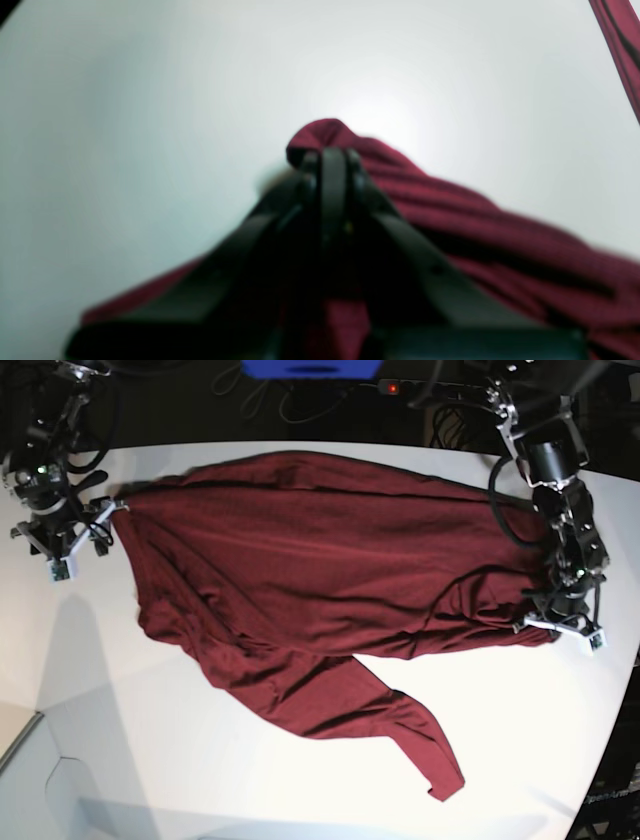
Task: Layout the t-shirt on the table in an organized manner, then fold the t-shirt properly
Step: 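Grasp the shirt edges with both grippers and lift the shirt, then lay the lifted shirt flat on the table and release both grippers, then grasp the shirt corner with the left gripper and flip it over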
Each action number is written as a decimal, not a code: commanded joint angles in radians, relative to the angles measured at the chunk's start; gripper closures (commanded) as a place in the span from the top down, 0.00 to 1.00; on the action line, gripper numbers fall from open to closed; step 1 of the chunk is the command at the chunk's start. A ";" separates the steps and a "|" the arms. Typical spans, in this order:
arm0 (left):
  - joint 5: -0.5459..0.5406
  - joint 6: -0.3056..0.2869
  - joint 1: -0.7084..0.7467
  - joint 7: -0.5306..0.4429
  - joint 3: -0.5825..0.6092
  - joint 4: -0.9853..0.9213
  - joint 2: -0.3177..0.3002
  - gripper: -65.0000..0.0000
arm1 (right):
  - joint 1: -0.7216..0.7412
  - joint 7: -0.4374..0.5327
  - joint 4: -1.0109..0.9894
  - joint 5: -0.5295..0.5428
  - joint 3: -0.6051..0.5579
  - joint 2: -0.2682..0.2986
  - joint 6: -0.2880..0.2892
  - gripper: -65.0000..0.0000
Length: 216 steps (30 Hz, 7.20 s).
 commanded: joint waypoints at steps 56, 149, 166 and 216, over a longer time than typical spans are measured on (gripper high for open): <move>-0.015 -0.002 0.004 -0.018 -0.004 0.062 -0.063 0.00 | 0.536 0.063 -0.606 0.013 -0.125 0.056 0.010 0.00; -0.312 0.000 0.537 0.108 -0.030 0.573 -0.079 0.51 | 0.045 0.075 -0.089 0.016 0.125 -0.197 0.010 0.60; -0.302 0.000 0.629 0.108 0.039 0.491 -0.056 0.43 | 0.021 0.074 -0.087 0.016 0.132 -0.197 0.010 0.60; -0.310 0.001 -0.089 0.311 0.074 0.236 -0.085 0.48 | 0.001 0.077 -0.021 0.016 0.133 -0.194 0.010 0.61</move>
